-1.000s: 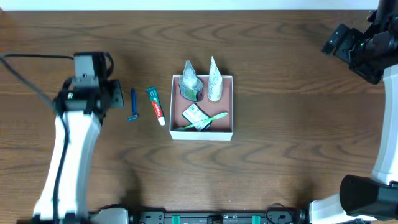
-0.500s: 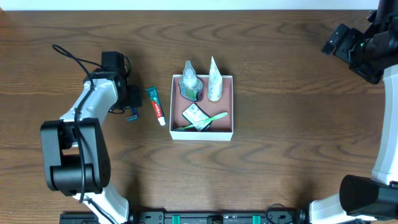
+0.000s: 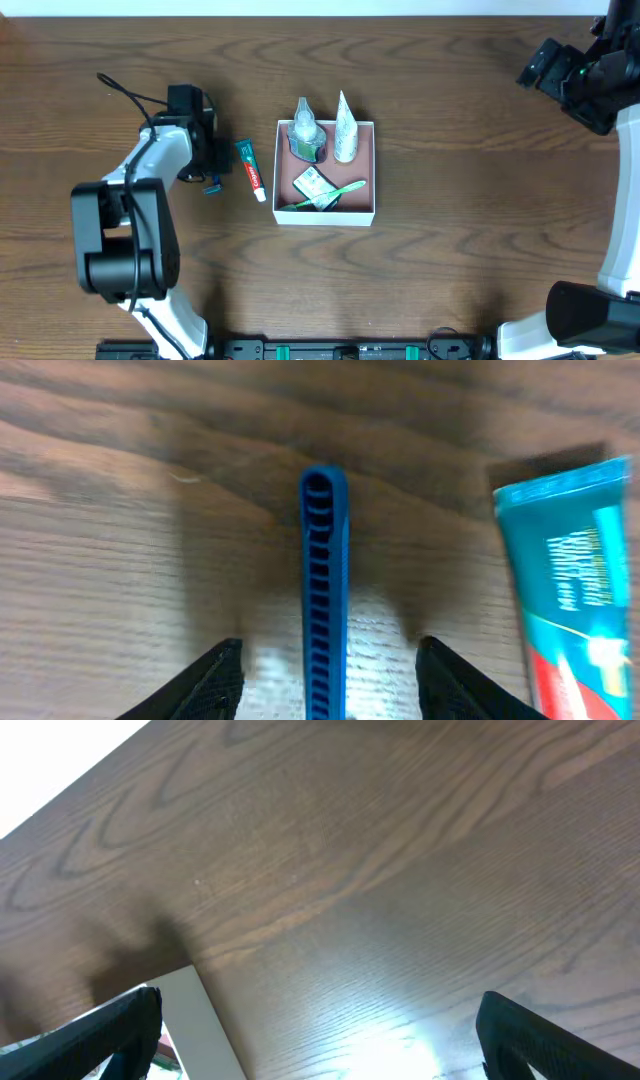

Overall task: Pack container
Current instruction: 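Grasp the blue razor with the left gripper, then place the razor into the box and release it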

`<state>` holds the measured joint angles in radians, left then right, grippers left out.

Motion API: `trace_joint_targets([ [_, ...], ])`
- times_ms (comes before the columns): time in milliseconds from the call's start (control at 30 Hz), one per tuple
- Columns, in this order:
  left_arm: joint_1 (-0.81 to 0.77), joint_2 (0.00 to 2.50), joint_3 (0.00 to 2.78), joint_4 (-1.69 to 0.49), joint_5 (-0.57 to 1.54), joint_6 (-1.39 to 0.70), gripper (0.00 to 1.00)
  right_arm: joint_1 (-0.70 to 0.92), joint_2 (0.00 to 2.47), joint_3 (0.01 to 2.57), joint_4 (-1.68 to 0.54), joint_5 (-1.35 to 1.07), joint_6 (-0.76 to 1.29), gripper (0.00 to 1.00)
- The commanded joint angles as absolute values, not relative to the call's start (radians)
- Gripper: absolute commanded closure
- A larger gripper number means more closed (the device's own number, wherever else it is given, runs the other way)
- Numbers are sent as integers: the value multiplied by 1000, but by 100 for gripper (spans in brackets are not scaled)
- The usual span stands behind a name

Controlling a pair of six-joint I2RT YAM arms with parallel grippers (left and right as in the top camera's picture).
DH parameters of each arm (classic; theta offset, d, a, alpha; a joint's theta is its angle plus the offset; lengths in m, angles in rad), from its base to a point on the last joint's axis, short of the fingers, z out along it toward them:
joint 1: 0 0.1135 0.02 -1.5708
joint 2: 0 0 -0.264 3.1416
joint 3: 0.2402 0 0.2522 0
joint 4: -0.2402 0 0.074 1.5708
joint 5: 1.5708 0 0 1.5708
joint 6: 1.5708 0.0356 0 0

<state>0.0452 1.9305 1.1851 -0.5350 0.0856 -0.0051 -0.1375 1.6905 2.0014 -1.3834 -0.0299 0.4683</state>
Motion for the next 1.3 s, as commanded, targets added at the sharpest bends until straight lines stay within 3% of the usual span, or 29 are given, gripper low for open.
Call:
trace_joint_targets([
  [0, 49, 1954, 1197, -535, 101, 4, 47, -144, 1689, 1999, -1384, -34, 485, 1],
  [333, 49, 1948, 1197, -550, 101, 7, 88, -144, 1689, 1999, -1384, -34, 485, 1],
  [433, 49, 1919, 1197, -559, 101, 7, 94, -144, 1689, 1999, -1384, -34, 485, 1],
  [800, 24, 1536, 1203, -627, 133, 45, 94, -144, 1689, 1999, -1384, -34, 485, 1],
  [1033, -124, 1292, 1203, -765, 252, 420, 94, -144, 1689, 1999, -1384, -34, 485, 1],
  [1267, -327, 1309, 1195, -884, 255, 842, 94, -144, 1689, 1999, -1384, -34, 485, 1],
])
